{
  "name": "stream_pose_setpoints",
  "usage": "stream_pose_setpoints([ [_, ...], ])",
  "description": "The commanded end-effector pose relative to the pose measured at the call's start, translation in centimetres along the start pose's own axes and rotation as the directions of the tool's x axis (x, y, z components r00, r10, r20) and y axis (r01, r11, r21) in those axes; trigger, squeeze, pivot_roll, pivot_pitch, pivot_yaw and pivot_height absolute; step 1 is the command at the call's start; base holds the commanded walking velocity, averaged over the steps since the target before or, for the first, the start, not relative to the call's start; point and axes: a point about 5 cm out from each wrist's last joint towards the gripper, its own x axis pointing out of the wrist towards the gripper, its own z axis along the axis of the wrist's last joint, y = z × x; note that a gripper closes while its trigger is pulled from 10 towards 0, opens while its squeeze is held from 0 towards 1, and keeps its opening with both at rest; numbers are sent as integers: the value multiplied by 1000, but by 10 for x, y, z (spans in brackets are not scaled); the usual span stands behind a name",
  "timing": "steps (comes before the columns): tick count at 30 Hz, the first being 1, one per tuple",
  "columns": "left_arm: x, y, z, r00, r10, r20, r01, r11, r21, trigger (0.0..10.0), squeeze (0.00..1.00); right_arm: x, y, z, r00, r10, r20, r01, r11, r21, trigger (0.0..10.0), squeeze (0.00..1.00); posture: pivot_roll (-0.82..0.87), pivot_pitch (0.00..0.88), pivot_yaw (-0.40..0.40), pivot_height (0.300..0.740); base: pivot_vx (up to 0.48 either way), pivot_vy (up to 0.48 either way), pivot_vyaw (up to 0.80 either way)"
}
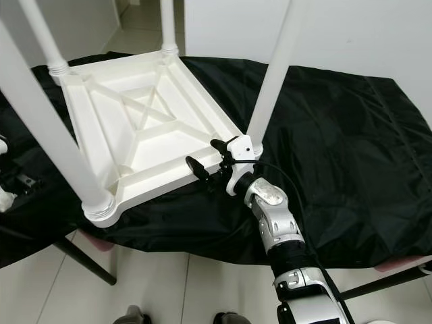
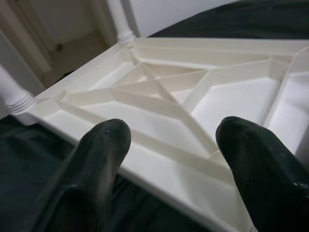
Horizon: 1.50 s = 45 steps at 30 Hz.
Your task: Building children table
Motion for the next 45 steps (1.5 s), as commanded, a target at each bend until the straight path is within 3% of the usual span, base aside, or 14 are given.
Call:
stream_pose_setpoints([
  [1, 4, -9, 4, 1000, -13, 28, 13, 1000, -10, 10000, 0, -5, -5, -3, 1000, -27, -2, 27, 1000, 9, 10000, 0, 46, 131, 14, 740, 0, 0, 0],
  [11, 15, -41, 11, 989, -122, 89, 130, 987, -92, 10000, 0, -3, -7, -3, 996, -84, 15, 84, 996, 18, 10000, 0, 54, 128, 9, 740, 0, 0, 0],
  [17, 24, -72, 18, 969, -199, 149, 219, 967, -129, 10000, 0, 4, -3, -6, 982, -183, 35, 182, 983, 28, 10000, 0, 60, 112, 3, 740, 0, 0, 0],
  [18, 27, -88, 20, 952, -254, 173, 282, 946, -162, 10000, 0, 6, -7, -10, 947, -320, 19, 320, 947, 21, 10000, 0, 59, 110, 4, 740, 0, 0, 0],
  [19, 28, -93, 21, 947, -269, 176, 299, 938, -177, 10000, 0, 7, -8, -12, 933, -360, 10, 360, 933, 20, 10000, 0, 58, 105, 5, 740, 0, 0, 0],
  [23, 29, -99, 20, 942, -286, 174, 319, 925, -205, 10000, 0, 7, -11, -17, 910, -414, -28, 414, 910, 5, 10000, 0, 58, 105, 5, 740, 0, 0, 0],
  [25, 31, -109, 26, 928, -309, 208, 350, 915, -202, 10000, 0, 6, -15, -21, 863, -502, -52, 503, 864, 17, 10000, 0, 59, 104, -1, 740, 0, 0, 0],
  [26, 31, -109, 26, 928, -309, 208, 350, 915, -202, 10000, 0, 6, -15, -21, 863, -502, -52, 503, 864, 17, 10000, 0, 59, 104, -1, 740, 0, 0, 0],
  [28, 33, -119, 27, 915, -336, 223, 381, 901, -207, 10000, 0, 3, -20, -26, 790, -609, -74, 611, 792, 9, 10000, 0, 54, 101, -2, 740, 0, 0, 0],
  [29, 33, -119, 27, 915, -336, 223, 381, 901, -207, 10000, 0, 3, -20, -26, 790, -609, -74, 611, 792, 9, 10000, 0, 54, 101, -2, 740, 0, 0, 0],
  [33, 36, -129, 27, 906, -355, 230, 401, 892, -207, 10000, 0, -3, -25, -31, 671, -737, -79, 739, 674, -19, 10000, 0, 50, 102, -4, 740, 0, 0, 0],
  [34, 36, -129, 27, 906, -355, 230, 401, 892, -207, 10000, 0, -3, -25, -31, 671, -737, -79, 739, 674, -19, 10000, 0, 50, 102, -4, 740, 0, 0, 0],
  [36, 37, -131, 26, 905, -362, 223, 406, 892, -198, 10000, 0, -5, -27, -32, 625, -777, -75, 777, 628, -24, 10000, 0, 50, 102, -3, 740, 0, 0, 0],
  [45, 45, -140, 30, 889, -391, 241, 437, 879, -188, 10000, 0, 4, -26, -40, 607, -777, -168, 794, 601, 92, 10000, 0, 52, 99, 0, 740, 0, 0, 0],
])
